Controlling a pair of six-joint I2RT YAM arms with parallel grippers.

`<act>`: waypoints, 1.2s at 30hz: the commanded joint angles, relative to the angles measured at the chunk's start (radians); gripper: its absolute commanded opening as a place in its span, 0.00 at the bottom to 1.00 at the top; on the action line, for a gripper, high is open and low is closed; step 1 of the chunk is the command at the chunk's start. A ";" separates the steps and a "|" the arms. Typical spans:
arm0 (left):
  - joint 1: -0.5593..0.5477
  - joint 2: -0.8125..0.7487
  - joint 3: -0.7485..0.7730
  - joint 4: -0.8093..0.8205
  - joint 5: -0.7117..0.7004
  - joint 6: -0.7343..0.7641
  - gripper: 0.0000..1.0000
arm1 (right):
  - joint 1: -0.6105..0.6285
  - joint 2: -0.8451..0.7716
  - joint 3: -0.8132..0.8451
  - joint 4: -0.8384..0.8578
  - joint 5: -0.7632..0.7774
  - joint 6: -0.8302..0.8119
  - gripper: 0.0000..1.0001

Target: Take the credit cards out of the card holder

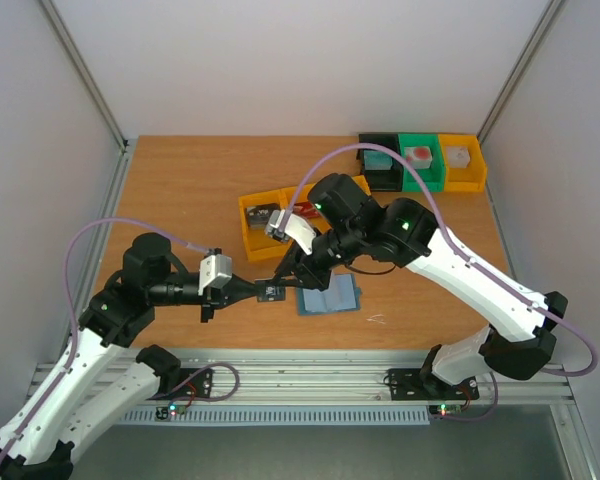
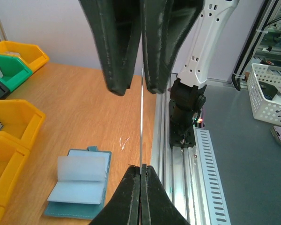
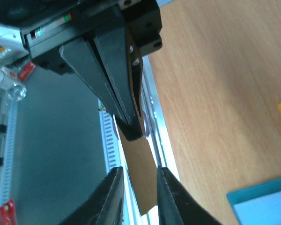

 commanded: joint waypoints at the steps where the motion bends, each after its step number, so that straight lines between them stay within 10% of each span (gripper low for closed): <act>1: 0.001 -0.001 0.022 0.026 0.027 -0.006 0.00 | 0.014 -0.005 0.021 -0.043 0.042 -0.003 0.07; 10: 0.001 -0.008 -0.014 0.134 -0.035 -0.107 0.01 | -0.009 -0.063 -0.040 0.004 0.169 0.095 0.01; 14: 0.002 -0.016 -0.049 0.264 -0.369 -0.233 0.68 | -0.163 -0.064 -0.073 0.045 0.247 0.356 0.01; 24: -0.232 0.168 0.079 0.322 -0.898 0.355 0.63 | -0.332 -0.261 -0.494 0.625 0.555 1.294 0.01; 36: -0.348 0.546 0.235 0.509 -1.047 0.791 0.66 | -0.207 -0.186 -0.439 0.573 0.653 1.452 0.01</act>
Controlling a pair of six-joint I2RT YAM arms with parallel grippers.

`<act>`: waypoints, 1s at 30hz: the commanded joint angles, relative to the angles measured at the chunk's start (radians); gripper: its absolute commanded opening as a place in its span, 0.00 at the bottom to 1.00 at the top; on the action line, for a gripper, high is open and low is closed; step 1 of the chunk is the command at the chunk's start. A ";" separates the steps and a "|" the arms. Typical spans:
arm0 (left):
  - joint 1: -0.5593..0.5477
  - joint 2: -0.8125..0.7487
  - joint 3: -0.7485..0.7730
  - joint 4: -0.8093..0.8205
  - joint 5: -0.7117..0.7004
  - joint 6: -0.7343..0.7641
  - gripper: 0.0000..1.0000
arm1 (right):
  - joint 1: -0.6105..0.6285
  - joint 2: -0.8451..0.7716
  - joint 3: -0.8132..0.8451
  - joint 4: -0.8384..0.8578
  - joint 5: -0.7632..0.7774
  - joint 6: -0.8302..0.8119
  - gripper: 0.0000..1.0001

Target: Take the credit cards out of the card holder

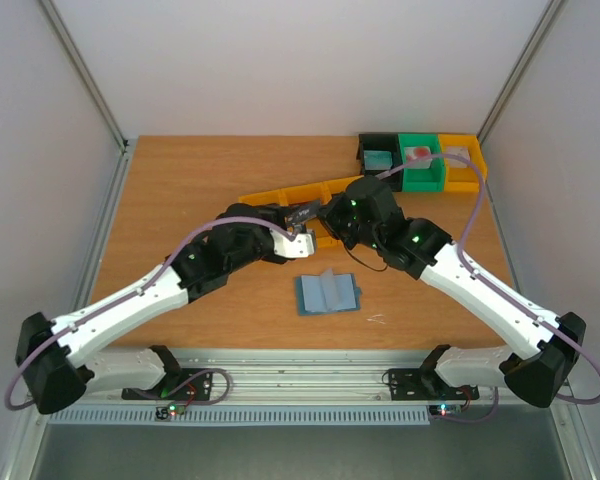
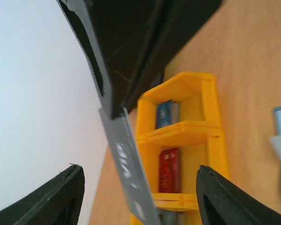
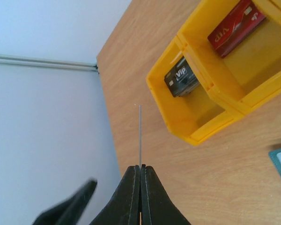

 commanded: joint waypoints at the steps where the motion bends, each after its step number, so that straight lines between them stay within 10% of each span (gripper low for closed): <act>1: -0.002 0.060 0.055 0.164 -0.093 0.172 0.64 | 0.031 0.001 0.034 0.025 0.060 0.072 0.01; 10: 0.002 0.083 0.051 0.170 -0.133 0.174 0.02 | 0.041 -0.044 0.003 0.029 0.036 0.069 0.01; 16: 0.010 0.056 0.061 0.059 -0.113 0.098 0.00 | 0.036 -0.062 -0.009 0.037 0.045 0.017 0.02; 23: 0.135 0.050 0.118 -0.235 0.050 -0.011 0.00 | -0.125 -0.121 -0.009 -0.006 -0.122 -0.202 0.98; 30: 0.340 0.125 0.031 -0.216 0.172 0.084 0.00 | -0.309 -0.147 0.160 -0.299 -0.129 -0.562 0.99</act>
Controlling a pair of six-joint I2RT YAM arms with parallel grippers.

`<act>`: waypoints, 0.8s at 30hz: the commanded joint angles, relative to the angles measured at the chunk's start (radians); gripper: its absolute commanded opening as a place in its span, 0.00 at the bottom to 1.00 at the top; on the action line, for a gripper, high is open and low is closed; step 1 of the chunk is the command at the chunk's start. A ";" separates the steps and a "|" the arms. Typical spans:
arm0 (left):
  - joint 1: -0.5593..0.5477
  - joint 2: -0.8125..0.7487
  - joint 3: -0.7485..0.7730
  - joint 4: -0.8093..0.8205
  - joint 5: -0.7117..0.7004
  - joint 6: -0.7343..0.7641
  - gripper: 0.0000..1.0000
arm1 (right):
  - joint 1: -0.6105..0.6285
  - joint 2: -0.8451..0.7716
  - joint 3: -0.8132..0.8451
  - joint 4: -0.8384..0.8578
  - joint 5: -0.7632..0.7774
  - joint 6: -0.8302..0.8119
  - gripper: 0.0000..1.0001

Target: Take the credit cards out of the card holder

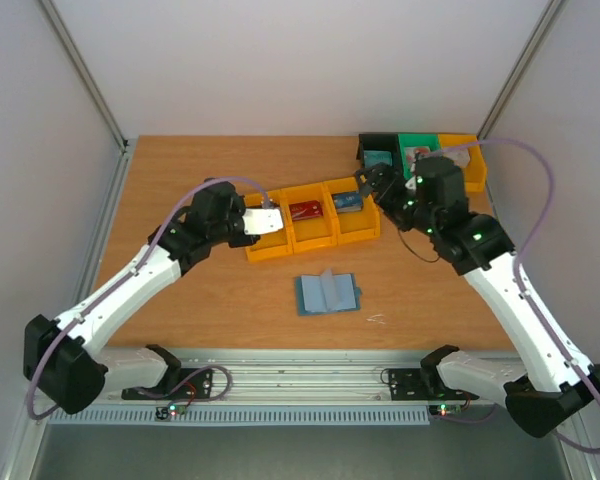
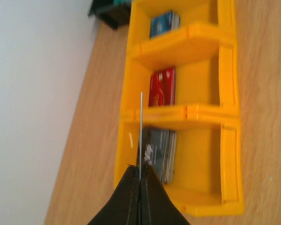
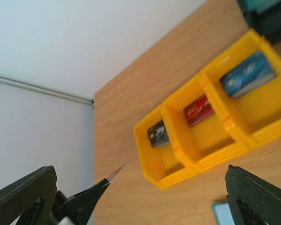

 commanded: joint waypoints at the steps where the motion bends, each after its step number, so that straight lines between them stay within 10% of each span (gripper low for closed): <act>1: 0.084 0.056 -0.083 0.067 0.092 0.104 0.00 | -0.079 -0.010 0.111 -0.182 -0.031 -0.308 0.99; 24: 0.183 0.563 0.015 0.533 -0.014 0.190 0.00 | -0.432 0.286 0.204 -0.072 -0.337 -0.449 0.98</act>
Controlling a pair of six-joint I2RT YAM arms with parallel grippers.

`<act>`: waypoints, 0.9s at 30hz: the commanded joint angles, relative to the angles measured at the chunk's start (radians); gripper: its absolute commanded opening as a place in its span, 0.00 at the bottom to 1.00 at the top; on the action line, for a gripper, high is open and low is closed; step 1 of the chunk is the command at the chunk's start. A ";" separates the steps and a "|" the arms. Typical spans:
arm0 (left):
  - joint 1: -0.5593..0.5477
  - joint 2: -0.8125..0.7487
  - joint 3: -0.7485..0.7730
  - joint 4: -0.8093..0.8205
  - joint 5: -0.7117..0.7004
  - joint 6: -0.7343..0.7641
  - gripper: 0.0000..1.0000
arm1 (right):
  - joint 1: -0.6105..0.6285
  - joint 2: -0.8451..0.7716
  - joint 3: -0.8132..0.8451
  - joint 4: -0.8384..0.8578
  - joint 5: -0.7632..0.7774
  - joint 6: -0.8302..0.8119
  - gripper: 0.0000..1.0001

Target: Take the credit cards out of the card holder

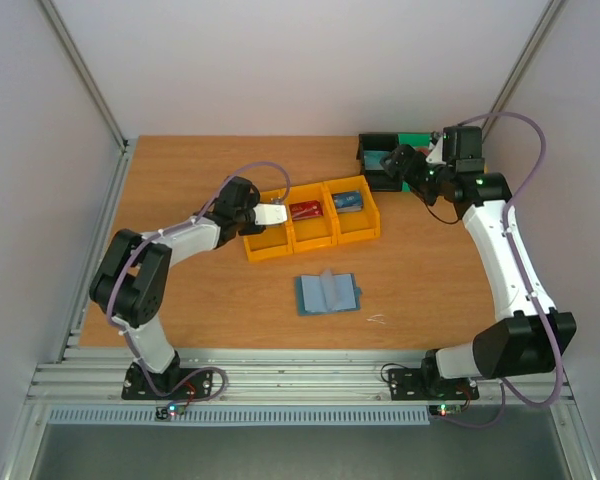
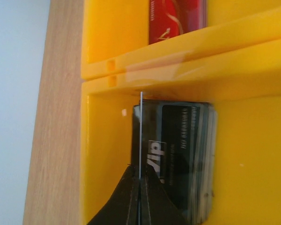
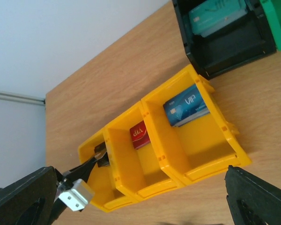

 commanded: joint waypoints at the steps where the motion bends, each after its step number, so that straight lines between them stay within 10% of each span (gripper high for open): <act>1: 0.016 0.058 0.053 0.124 -0.012 0.027 0.00 | -0.007 0.030 0.083 0.005 -0.031 -0.081 0.98; 8: 0.016 0.131 0.055 0.158 -0.018 0.093 0.01 | -0.028 0.076 0.128 -0.012 -0.072 -0.116 0.99; 15: 0.018 0.102 0.026 0.153 0.000 0.086 0.47 | -0.033 0.077 0.144 -0.023 -0.085 -0.141 0.99; 27: 0.032 -0.025 0.046 0.098 0.102 -0.009 0.76 | -0.032 0.039 0.146 -0.034 -0.092 -0.155 0.98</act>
